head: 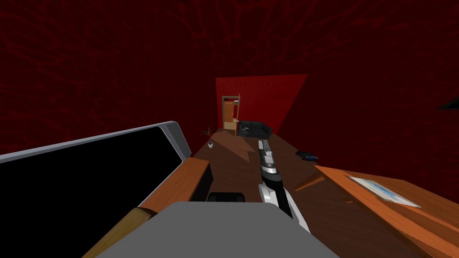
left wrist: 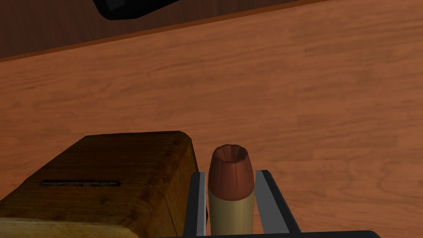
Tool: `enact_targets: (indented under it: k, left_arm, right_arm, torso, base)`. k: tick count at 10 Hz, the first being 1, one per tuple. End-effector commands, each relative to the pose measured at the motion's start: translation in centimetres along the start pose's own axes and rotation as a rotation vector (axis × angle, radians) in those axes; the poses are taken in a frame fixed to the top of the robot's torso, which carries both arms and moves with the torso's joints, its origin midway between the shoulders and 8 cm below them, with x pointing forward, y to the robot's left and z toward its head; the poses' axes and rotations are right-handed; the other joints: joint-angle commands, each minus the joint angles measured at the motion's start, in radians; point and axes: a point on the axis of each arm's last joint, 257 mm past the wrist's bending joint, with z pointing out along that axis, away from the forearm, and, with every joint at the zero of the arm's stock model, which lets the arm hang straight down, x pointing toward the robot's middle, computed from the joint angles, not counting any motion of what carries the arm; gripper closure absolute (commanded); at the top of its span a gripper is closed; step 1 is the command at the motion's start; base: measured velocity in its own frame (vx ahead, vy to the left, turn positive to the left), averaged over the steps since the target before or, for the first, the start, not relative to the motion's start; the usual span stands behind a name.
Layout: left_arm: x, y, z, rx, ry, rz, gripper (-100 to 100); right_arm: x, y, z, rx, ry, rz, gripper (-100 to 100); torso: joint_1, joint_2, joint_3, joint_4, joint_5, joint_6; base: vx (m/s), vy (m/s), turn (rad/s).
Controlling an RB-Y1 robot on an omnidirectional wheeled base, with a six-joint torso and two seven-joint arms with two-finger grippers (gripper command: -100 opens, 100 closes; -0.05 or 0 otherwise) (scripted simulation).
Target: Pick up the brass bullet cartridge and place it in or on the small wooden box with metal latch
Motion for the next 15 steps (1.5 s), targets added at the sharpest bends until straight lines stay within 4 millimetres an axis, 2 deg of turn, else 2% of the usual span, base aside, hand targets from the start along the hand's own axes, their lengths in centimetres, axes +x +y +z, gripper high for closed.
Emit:
enact_targets:
  k: [1,9,15]
  left_arm:
    - [-0.2,0.1,-1.0,-0.001,0.010,0.014,100]
    - [-2.4,0.5,-4.8,-0.036,0.025,0.044,100]
    - [-4.9,-1.4,-6.6,-0.039,0.013,-0.016,100]
  right_arm:
    - [0.0,0.0,0.0,0.000,0.000,0.000,0]
    - [0.0,0.0,0.0,0.000,0.000,0.000,0]
    - [0.0,0.0,0.0,0.000,0.000,0.000,0]
  torso:
    - [0.000,0.000,0.000,0.000,0.000,0.000]
    - [0.003,0.000,0.000,0.000,0.000,0.000]
    - [0.004,-0.002,-0.001,0.000,0.001,-0.002]
  base:
    - [0.033,-0.036,0.008]
    - [0.030,-0.010,-0.014]
    - [0.039,0.011,-0.013]
